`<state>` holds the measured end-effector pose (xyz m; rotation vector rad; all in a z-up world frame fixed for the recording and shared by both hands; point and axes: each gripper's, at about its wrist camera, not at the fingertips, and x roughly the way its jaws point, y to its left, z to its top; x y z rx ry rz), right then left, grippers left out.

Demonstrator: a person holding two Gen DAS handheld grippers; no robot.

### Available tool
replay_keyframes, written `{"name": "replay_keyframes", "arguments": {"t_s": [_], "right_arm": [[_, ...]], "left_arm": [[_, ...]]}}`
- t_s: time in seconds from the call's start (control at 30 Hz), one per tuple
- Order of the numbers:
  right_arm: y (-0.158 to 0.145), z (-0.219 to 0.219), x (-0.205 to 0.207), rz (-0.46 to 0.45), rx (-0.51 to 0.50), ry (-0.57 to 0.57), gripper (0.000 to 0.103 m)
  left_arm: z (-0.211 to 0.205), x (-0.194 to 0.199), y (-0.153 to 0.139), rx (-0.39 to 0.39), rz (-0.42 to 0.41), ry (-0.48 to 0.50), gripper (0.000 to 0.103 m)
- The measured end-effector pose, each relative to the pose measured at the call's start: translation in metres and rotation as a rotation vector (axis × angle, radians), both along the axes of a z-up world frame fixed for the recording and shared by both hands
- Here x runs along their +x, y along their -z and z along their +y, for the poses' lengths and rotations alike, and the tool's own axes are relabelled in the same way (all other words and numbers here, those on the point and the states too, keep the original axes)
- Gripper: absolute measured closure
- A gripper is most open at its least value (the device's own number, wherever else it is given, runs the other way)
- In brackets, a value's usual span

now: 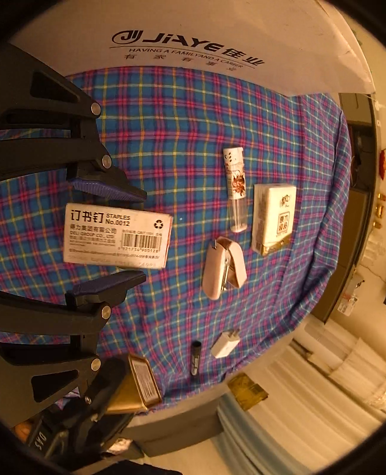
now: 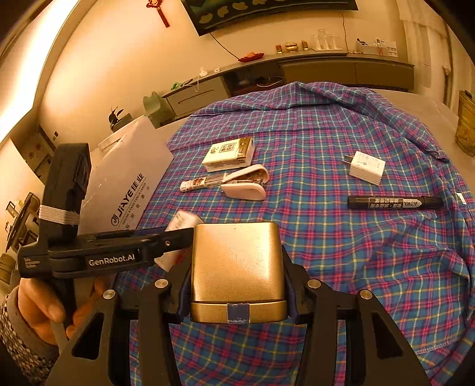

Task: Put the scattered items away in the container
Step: 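Carry the gold box and staples box with both tools to the cardboard box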

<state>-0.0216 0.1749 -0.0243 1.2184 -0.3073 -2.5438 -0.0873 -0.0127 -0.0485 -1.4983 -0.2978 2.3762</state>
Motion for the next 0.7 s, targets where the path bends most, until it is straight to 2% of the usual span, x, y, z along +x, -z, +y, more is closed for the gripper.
{"name": "replay_keyframes", "arguments": {"t_s": [0.1,0.17,0.27,0.43,0.7], "right_arm": [[0.002,0.004,-0.001,-0.011,-0.011,-0.003,0.053],[0.003,0.005,-0.002,-0.012,-0.015,-0.011,0.053],[0.0,0.003,-0.001,-0.001,-0.019,-0.028,0.053],[-0.006,-0.001,0.001,0.017,-0.027,-0.059,0.053],[-0.013,-0.009,0.008,0.051,-0.006,-0.083,0.053]], "left_arm": [[0.001,0.001,0.0,-0.029,0.019,0.0,0.05],[0.003,0.006,-0.003,-0.083,0.054,-0.006,0.064],[0.004,0.014,-0.005,-0.114,0.073,0.0,0.064],[-0.006,0.022,-0.021,-0.101,0.111,-0.01,0.064],[-0.022,0.03,-0.078,-0.015,0.227,-0.035,0.064]]}}
